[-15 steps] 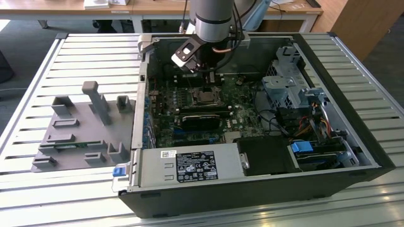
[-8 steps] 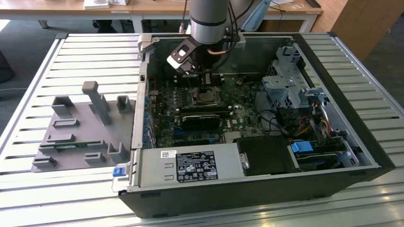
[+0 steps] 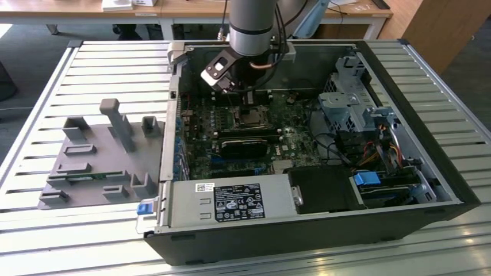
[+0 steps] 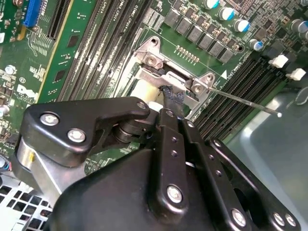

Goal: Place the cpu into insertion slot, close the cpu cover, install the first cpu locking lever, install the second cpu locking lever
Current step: 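Close the cpu cover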

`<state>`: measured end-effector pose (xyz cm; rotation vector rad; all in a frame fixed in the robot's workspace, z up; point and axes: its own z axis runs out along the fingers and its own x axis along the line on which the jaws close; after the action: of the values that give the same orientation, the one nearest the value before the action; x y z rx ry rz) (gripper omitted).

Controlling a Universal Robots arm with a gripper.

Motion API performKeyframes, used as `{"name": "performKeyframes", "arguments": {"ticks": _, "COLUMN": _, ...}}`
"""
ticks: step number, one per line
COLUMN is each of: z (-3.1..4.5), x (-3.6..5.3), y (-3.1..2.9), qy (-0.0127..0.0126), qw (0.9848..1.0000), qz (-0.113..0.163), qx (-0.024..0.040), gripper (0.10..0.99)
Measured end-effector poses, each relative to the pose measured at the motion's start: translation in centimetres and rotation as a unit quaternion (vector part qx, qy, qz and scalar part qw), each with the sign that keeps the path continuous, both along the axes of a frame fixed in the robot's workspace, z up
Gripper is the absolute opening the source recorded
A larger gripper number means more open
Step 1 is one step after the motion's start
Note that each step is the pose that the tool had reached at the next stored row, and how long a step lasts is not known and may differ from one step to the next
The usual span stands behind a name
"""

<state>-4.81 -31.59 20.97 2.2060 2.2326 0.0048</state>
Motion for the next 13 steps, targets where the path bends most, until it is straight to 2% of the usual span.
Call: {"name": "performKeyframes", "arguments": {"ticks": 13, "z": -0.89, "x": -0.09, "y": 0.0, "qy": 0.0002, "qw": 1.0, "qz": 0.0, "qx": -0.0003, "gripper": 0.118}}
